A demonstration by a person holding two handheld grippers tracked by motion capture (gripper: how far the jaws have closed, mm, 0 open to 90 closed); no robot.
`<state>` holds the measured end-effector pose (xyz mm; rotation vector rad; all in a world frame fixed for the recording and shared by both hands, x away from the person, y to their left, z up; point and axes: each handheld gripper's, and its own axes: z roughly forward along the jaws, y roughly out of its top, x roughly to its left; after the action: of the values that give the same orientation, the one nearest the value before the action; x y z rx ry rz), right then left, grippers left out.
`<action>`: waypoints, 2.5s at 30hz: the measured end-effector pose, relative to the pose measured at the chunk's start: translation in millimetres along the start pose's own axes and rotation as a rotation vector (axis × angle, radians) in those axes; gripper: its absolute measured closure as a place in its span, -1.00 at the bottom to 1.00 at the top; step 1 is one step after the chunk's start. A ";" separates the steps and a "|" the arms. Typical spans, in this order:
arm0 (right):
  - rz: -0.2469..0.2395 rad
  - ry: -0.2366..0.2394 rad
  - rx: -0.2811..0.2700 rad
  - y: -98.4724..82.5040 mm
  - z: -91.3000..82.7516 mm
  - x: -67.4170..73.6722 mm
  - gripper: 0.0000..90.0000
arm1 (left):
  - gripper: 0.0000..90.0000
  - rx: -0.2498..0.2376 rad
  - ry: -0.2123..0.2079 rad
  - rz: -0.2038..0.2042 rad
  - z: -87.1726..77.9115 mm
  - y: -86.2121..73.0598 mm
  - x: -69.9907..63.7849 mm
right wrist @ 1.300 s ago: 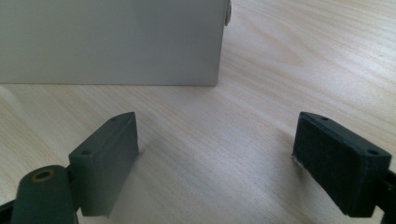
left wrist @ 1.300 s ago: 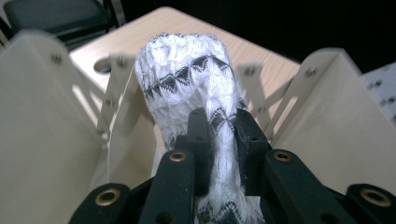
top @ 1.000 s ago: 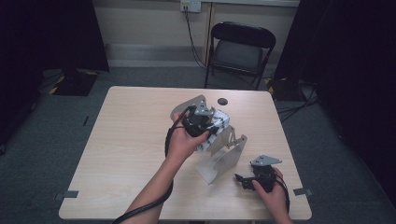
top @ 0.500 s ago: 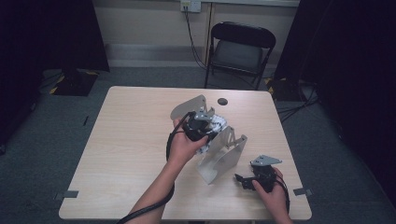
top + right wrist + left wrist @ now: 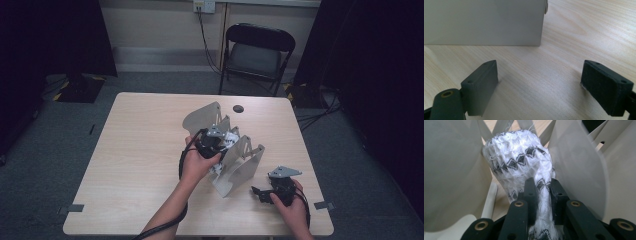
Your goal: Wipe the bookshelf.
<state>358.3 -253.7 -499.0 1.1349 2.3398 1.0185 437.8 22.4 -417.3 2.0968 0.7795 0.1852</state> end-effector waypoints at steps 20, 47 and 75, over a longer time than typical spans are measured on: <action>-0.002 0.002 0.000 0.0 0.0 0.1 -0.70 | 0.75 0.064 -0.004 -0.040 18.8 -40.8 3.6; 0.000 -0.001 0.000 -0.1 0.0 0.7 -0.70 | 0.77 0.111 0.052 -0.011 1.6 -60.6 0.4; -0.004 0.002 -0.001 -0.3 -0.2 1.1 -0.70 | 0.77 0.030 0.163 0.009 -12.1 -18.3 24.9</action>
<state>357.3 -253.0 -499.1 1.1290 2.3418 1.0199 444.3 53.2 -427.7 2.1330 0.8740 0.3552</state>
